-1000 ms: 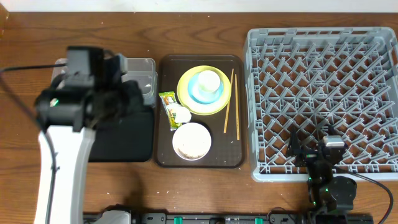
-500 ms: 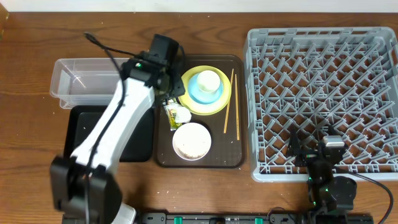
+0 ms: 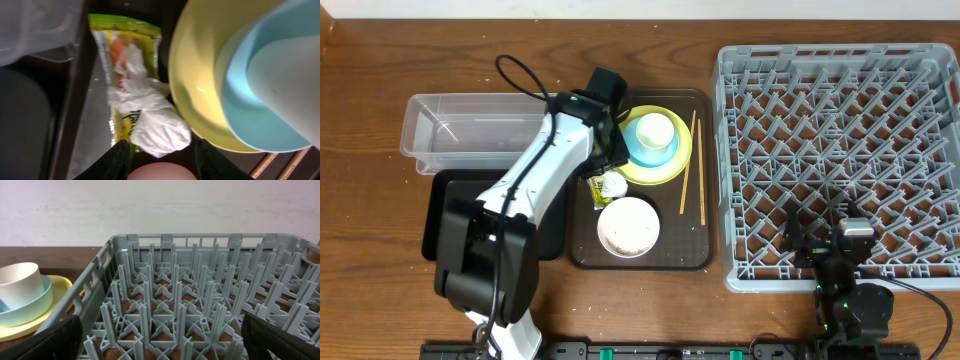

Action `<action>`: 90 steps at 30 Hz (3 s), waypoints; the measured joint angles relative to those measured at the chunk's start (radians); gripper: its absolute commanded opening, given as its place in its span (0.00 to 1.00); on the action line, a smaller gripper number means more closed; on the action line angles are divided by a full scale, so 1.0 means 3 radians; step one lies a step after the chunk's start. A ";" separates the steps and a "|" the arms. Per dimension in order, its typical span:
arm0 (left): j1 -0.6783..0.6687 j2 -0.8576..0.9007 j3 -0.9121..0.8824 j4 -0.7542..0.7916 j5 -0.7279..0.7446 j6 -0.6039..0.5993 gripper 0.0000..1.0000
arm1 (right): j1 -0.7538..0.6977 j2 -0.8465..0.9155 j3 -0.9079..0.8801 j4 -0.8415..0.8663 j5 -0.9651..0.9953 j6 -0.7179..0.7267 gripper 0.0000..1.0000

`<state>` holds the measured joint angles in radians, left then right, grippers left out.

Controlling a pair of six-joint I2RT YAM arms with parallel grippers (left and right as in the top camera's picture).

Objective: Sort waste into correct bins and load items into the dishwasher rack
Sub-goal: 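Reach left gripper to white tissue on brown tray and grasp it, then carry tissue with left gripper into clear plastic bin and release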

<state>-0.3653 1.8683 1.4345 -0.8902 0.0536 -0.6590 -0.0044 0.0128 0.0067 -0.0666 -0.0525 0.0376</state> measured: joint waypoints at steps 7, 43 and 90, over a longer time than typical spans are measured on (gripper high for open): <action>-0.0158 0.0023 -0.0104 0.0220 -0.0001 -0.0145 0.47 | 0.0000 0.0000 0.0000 0.0000 0.0000 0.0000 0.99; -0.0179 0.0027 -0.0685 0.0886 -0.0018 -0.0511 0.10 | 0.0000 0.0000 0.0000 0.0000 0.0000 0.0000 0.99; 0.1040 -0.0940 -0.0694 0.1269 -0.0652 -0.0256 0.10 | 0.0000 0.0000 0.0000 0.0000 0.0000 0.0000 0.99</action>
<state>-0.0532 1.5864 1.2263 -0.5095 -0.1421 -0.7357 -0.0044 0.0128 0.0067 -0.0666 -0.0525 0.0376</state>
